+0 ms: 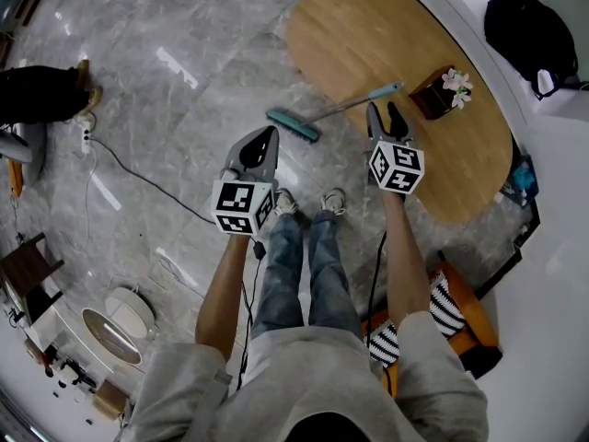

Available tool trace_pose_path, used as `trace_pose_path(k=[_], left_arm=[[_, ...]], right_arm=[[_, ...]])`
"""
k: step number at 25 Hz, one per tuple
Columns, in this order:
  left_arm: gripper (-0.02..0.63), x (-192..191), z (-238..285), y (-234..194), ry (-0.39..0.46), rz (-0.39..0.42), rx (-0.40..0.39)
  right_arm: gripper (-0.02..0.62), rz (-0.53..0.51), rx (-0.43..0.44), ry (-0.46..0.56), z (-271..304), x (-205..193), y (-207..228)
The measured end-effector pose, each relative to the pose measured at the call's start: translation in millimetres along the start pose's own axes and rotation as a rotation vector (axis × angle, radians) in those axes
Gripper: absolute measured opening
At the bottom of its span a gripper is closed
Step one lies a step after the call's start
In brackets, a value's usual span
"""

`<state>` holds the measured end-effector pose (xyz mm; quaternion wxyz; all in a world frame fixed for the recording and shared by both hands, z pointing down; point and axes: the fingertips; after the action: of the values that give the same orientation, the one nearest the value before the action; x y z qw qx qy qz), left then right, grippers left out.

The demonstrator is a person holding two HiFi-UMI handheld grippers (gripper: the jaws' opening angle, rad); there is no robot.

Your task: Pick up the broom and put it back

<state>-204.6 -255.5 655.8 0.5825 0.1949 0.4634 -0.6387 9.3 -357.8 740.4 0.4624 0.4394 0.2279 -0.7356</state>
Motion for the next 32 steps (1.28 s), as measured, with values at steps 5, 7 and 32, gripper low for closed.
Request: trace_pose_path(k=[5, 7, 32], left_arm=[[0.003, 15, -13, 6, 0.024, 0.005, -0.002], [0.003, 22, -20, 8, 0.034, 0.008, -0.003], [0.003, 140, -148, 23, 0.242, 0.058, 0.028]], right_arm=[[0.085, -0.024, -0.031, 0.032, -36, 14, -9], [0.036, -0.04, -0.049, 0.048, -50, 25, -12], [0.0, -0.261, 0.007, 0.206, -182, 183, -75]])
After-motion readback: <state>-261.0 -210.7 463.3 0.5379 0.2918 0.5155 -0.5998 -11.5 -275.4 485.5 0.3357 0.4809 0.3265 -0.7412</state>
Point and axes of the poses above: the fingertips, and each gripper's own axes: z forward along the fingers, y to its right, x out of its top, and after that the axes turned 9 degrees about -z, right-handed
